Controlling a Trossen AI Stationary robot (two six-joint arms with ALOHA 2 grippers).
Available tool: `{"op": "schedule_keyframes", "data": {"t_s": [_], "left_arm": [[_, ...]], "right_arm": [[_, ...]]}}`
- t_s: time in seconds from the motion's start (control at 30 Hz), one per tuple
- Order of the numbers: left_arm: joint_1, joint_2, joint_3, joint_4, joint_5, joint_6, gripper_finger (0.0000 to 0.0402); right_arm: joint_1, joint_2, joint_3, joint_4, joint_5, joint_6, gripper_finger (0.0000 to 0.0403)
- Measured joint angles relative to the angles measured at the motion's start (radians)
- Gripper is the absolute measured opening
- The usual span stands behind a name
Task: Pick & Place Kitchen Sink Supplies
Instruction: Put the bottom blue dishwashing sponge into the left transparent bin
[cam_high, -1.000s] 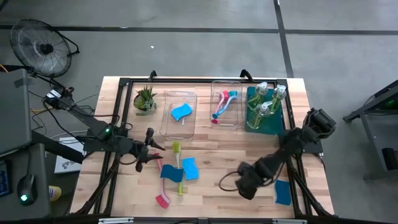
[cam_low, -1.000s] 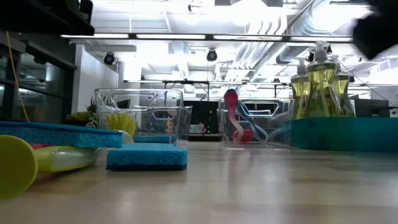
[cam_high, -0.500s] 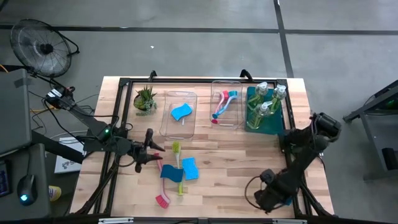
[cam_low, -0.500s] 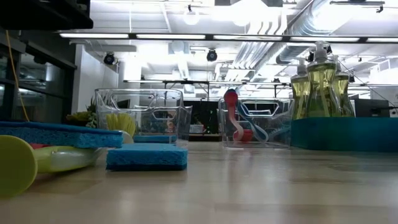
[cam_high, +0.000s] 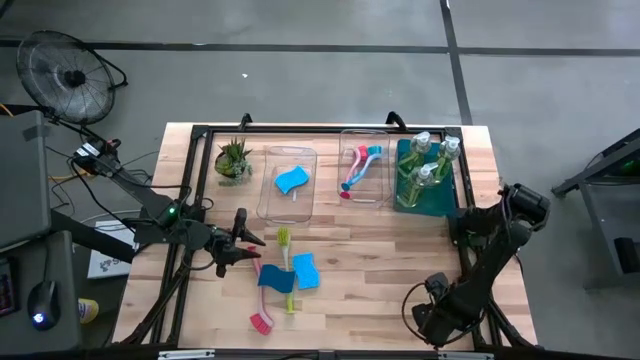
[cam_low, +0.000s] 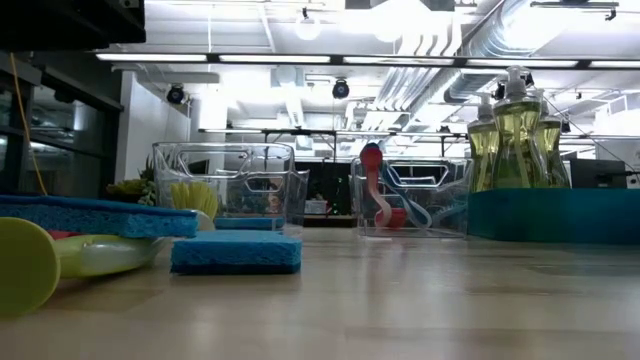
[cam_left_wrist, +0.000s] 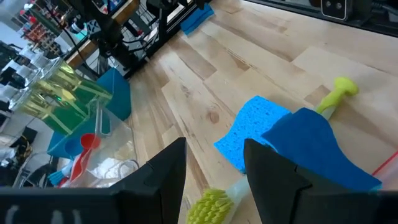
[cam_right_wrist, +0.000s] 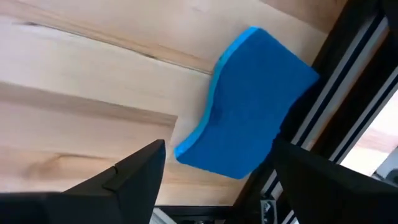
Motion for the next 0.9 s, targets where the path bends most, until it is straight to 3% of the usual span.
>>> {"op": "schedule_keyframes", "data": {"t_s": [0.33, 0.53, 0.9], "left_arm": [[0.0, 0.0, 0.0, -0.002, 0.0, 0.003, 0.0156], [0.0, 0.0, 0.0, -0.017, 0.0, 0.0, 0.0156], [0.0, 0.0, 0.0, -0.018, 0.017, 0.0, 0.0156]], "right_arm": [[-0.002, 0.058, -0.001, 0.004, -0.092, 0.085, 0.0297], [-0.002, 0.062, -0.002, -0.017, -0.066, 0.093, 0.0297], [-0.003, 0.058, -0.131, 0.148, -0.091, 0.098, 0.0297]]}}
